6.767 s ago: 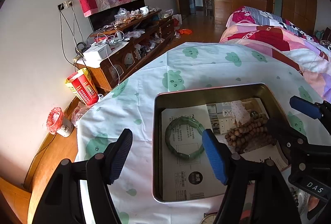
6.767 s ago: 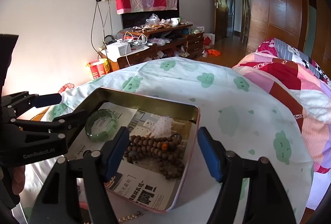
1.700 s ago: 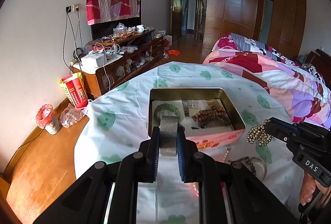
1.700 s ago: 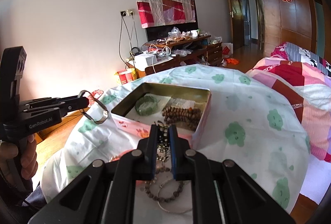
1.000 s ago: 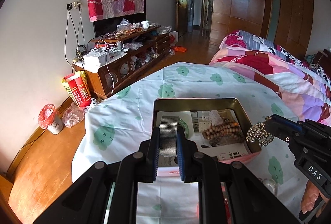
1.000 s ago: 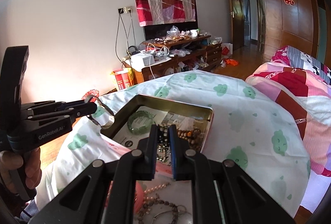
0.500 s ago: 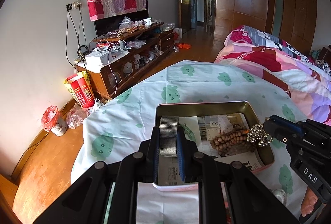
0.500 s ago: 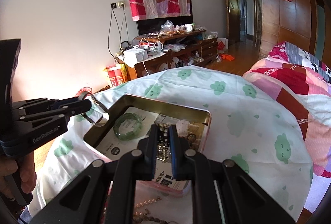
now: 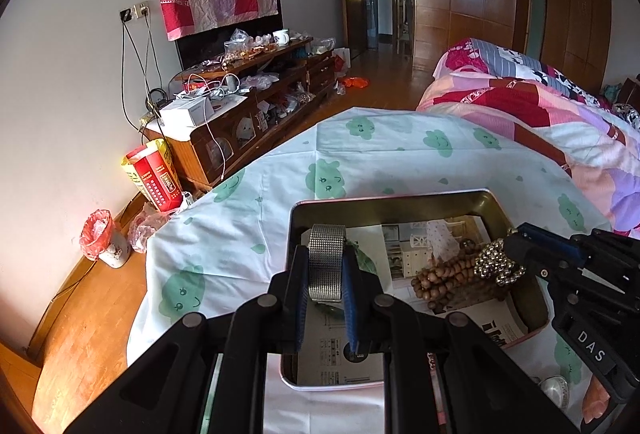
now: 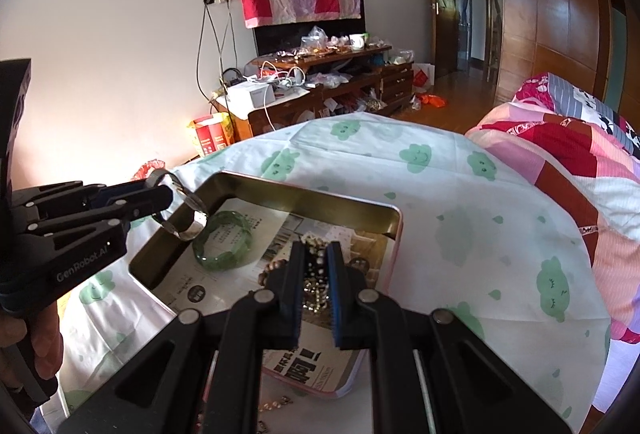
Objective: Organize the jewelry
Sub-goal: 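Carry the watch with the left tool while the right tool carries the silver chain into the tin, then open the left tool to drop the watch while the right tool releases the chain in the tin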
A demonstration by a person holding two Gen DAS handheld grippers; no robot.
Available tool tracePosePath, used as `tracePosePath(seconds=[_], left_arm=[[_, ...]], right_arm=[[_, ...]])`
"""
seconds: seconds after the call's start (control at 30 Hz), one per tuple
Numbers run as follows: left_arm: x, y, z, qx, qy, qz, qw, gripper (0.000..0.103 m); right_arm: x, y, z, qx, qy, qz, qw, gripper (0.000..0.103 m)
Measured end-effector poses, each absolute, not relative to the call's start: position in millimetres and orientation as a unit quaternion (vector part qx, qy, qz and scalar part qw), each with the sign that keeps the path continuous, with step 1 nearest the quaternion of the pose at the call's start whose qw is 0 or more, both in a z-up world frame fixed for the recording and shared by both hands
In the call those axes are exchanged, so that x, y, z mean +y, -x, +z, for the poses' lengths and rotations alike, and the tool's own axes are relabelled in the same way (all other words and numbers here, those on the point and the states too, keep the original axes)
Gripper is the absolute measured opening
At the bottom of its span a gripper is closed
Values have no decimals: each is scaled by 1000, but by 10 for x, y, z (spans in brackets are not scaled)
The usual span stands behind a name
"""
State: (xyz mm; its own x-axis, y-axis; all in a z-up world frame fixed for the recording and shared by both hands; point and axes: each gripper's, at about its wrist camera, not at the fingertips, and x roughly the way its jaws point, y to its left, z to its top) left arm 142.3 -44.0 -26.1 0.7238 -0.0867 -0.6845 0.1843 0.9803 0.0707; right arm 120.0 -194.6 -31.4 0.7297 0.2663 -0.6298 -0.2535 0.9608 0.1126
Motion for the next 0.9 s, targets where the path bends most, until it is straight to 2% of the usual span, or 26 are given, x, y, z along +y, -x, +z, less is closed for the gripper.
tracePosePath(seconds=[0.57, 0.63, 0.67, 0.7, 0.73, 0.77, 0.83, 0.9], left_arm=[[-427, -1539, -541, 391, -74, -68, 915, 16], [-410, -1544, -559, 399, -69, -72, 911, 21], [-408, -1538, -561, 400, -70, -67, 911, 34], [-408, -1532, -558, 398, -72, -62, 913, 54], [-399, -1510, -543, 390, -75, -55, 916, 63], [-384, -1483, -520, 380, -74, -50, 921, 75], [-359, -1450, -491, 373, -68, -56, 924, 76], [-341, -1447, -482, 376, -67, -56, 923, 76]], right_arm=[[-1854, -1280, -438, 353, 17, 125, 927, 13], [-1848, -1273, -447, 356, 18, 124, 926, 14], [-1844, -1280, -454, 358, 20, 124, 925, 17], [-1836, -1274, -465, 360, 24, 120, 925, 19], [-1838, -1261, -471, 360, 24, 119, 925, 29], [-1846, -1261, -474, 360, 21, 119, 925, 46], [-1875, -1233, -472, 355, 12, 113, 928, 62], [-1894, -1204, -461, 349, 8, 109, 931, 62]])
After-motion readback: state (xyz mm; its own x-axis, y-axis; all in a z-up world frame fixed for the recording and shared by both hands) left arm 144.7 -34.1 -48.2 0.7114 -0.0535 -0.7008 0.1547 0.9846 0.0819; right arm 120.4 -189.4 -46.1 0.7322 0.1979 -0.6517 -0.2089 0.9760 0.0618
